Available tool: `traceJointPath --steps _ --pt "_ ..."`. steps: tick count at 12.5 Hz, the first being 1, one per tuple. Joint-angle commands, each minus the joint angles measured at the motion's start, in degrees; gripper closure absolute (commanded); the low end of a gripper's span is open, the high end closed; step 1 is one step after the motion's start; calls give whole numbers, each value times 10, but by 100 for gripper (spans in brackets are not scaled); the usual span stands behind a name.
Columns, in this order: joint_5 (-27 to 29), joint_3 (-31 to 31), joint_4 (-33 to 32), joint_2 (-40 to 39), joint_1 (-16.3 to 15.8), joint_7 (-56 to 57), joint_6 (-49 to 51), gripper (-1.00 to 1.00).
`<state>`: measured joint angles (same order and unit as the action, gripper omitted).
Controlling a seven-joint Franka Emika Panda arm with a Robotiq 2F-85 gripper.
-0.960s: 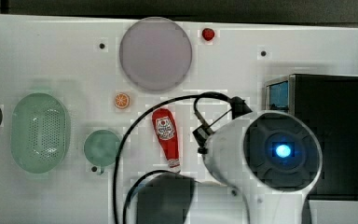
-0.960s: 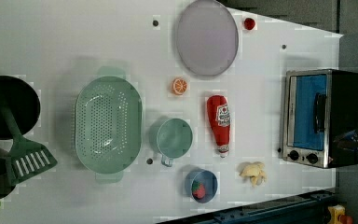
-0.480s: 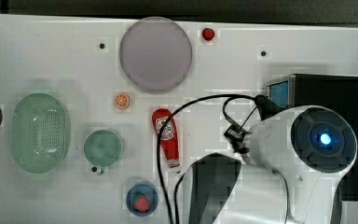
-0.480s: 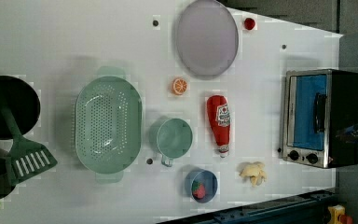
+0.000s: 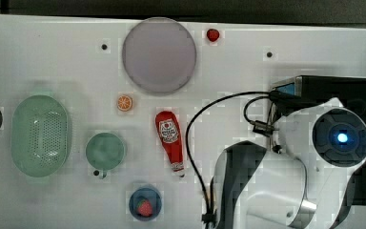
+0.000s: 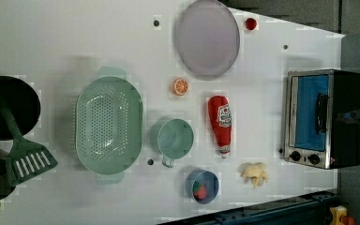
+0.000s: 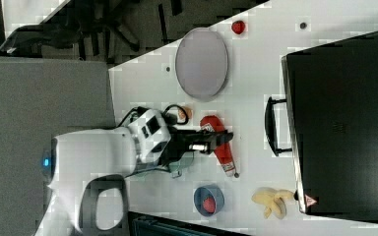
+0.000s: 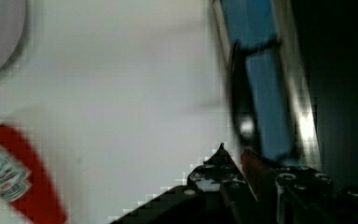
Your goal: Flap open oven.
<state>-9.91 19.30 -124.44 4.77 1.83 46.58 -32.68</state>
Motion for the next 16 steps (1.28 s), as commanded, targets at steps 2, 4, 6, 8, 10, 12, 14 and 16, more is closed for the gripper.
traceJointPath --steps 2,4,6,8,10,12,14,16 --pt "2 45 -10 -35 11 152 -56 65" --pt "5 59 -15 -57 11 168 -73 65" --pt "5 64 -20 -77 11 168 -99 65" --pt "6 63 -28 -93 11 168 -120 65" --pt "6 61 -38 -108 11 168 -144 65" --pt "6 58 -42 -124 11 167 -178 65" --pt "6 56 -44 -138 9 167 -201 65" --pt "5 45 -44 -142 5 163 -198 65"
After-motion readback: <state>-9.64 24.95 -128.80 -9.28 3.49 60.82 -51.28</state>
